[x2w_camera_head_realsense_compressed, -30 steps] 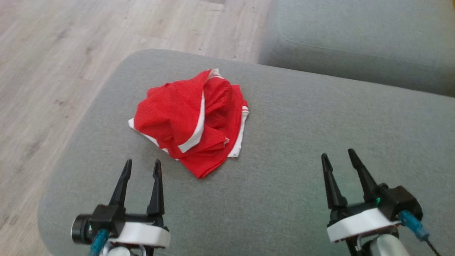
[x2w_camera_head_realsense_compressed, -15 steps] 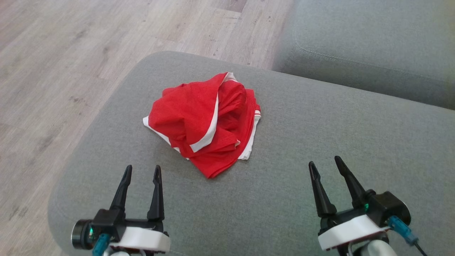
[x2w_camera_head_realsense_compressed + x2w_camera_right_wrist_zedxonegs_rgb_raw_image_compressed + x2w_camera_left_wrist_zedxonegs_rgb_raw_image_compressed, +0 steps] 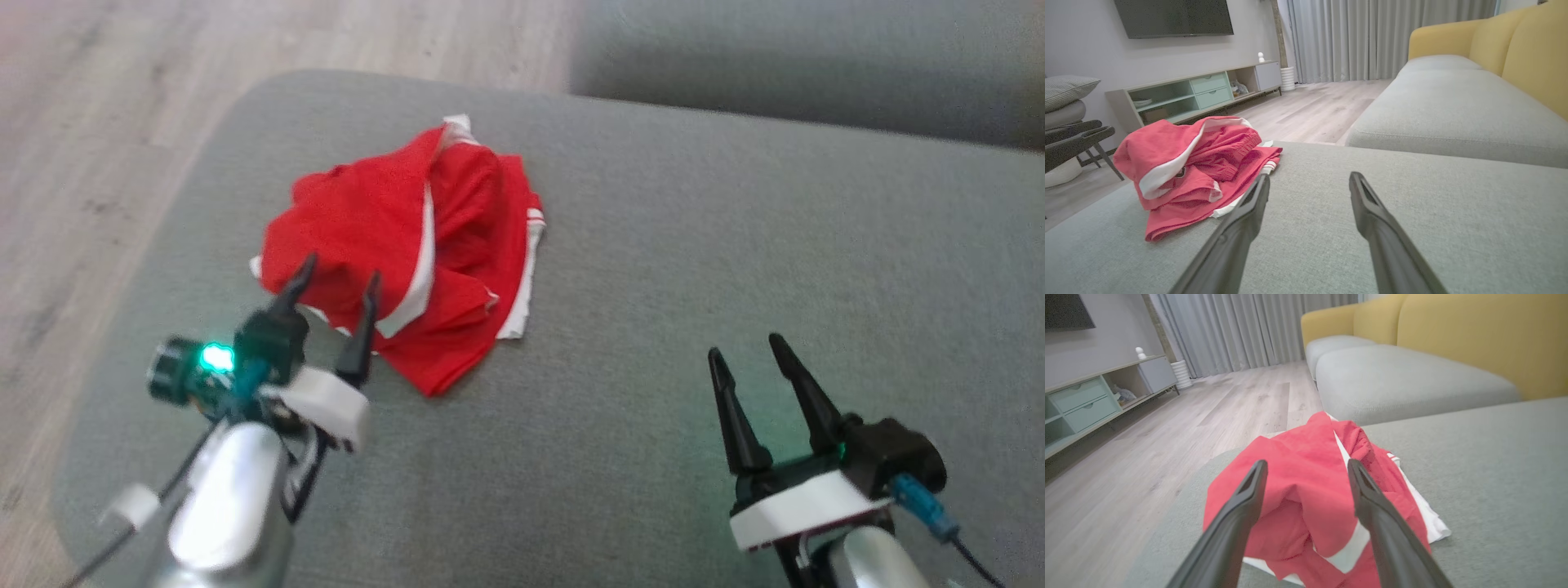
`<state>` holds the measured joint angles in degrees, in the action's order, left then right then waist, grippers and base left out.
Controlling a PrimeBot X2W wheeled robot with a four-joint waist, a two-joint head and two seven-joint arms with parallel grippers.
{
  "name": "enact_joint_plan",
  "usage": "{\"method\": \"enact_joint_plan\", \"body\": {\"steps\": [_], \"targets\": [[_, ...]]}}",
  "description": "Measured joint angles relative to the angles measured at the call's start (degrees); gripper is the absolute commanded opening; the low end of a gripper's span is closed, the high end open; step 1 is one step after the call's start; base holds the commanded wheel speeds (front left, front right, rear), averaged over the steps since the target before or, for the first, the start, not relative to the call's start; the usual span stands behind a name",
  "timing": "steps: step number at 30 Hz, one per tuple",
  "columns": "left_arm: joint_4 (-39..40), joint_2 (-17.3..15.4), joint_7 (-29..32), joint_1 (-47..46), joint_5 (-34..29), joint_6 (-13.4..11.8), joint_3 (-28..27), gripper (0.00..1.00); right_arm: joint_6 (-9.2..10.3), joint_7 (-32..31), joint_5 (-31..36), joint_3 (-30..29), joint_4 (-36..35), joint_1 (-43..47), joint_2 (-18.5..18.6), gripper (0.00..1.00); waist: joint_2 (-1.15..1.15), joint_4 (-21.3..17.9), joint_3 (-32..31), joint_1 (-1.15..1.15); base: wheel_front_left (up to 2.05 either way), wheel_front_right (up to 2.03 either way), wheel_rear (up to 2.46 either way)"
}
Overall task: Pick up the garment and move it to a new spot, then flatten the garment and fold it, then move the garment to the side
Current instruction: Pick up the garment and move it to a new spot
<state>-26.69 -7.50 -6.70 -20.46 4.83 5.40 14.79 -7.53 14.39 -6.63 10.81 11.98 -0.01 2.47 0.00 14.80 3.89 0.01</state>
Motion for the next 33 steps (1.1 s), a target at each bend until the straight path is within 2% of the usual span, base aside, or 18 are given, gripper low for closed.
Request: {"method": "enact_joint_plan", "body": {"steps": [6, 14, 15, 16, 21, 25, 29, 33], "targets": [[-6.7, -2.0, 3.1, -5.5, -1.4, -1.9, -0.3, 1.0, 0.0, 0.0, 0.1, -0.3, 0.2, -2.1, 0.1, 1.0, 0.0, -3.2, 3.6, 0.0, 0.0, 0.0, 0.0], [-16.2, -4.2, 5.8, -10.2, -0.8, -2.4, -2.2, 1.0, 0.0, 0.0, 0.1, -0.2, 0.4, -4.2, 0.1, 1.0, 0.0, -7.2, 7.2, 0.0, 0.0, 0.0, 0.0], [-16.8, -4.2, 6.0, -10.5, -0.3, -2.3, -2.2, 0.73, 0.0, 0.0, 0.1, -0.2, 0.4, -4.3, 0.1, 1.0, 0.0, -7.5, 7.4, 0.0, 0.0, 0.0, 0.0], [-17.6, -4.2, 6.1, -10.8, 0.0, -2.0, -2.2, 0.0, 0.0, 0.0, 0.1, -0.2, 0.4, -4.2, 0.1, 1.0, 0.0, -7.7, 7.5, 0.0, 0.0, 0.0, 0.0], [-18.8, -4.3, 5.1, -11.1, 0.8, -1.3, -2.2, 0.0, 0.0, 0.0, 0.1, -0.1, 0.6, -4.2, 0.1, 1.0, 0.0, -8.3, 7.2, 0.0, 0.0, 0.0, 0.0], [-17.8, -4.2, 1.1, -11.1, 2.5, -0.5, -2.6, 0.0, 0.0, 0.0, -0.1, -0.1, 0.8, -4.2, 0.1, 1.0, 0.0, -8.7, 6.4, -0.01, 0.0, 0.0, 0.0], [-13.4, -3.6, -2.6, -12.3, 5.3, 0.6, -3.4, 0.0, 0.0, 0.0, -0.5, 0.0, 1.2, -4.2, 0.1, 1.0, 0.0, -8.9, 4.9, -0.01, 0.0, 0.0, 0.0], [-5.7, -3.1, -4.1, -15.0, 7.4, 1.3, -3.0, 0.0, 0.0, 0.0, -1.2, -0.2, 1.5, -4.2, 0.1, 1.0, 0.0, -9.6, 3.2, -0.01, 0.0, 0.0, 0.0]]}}
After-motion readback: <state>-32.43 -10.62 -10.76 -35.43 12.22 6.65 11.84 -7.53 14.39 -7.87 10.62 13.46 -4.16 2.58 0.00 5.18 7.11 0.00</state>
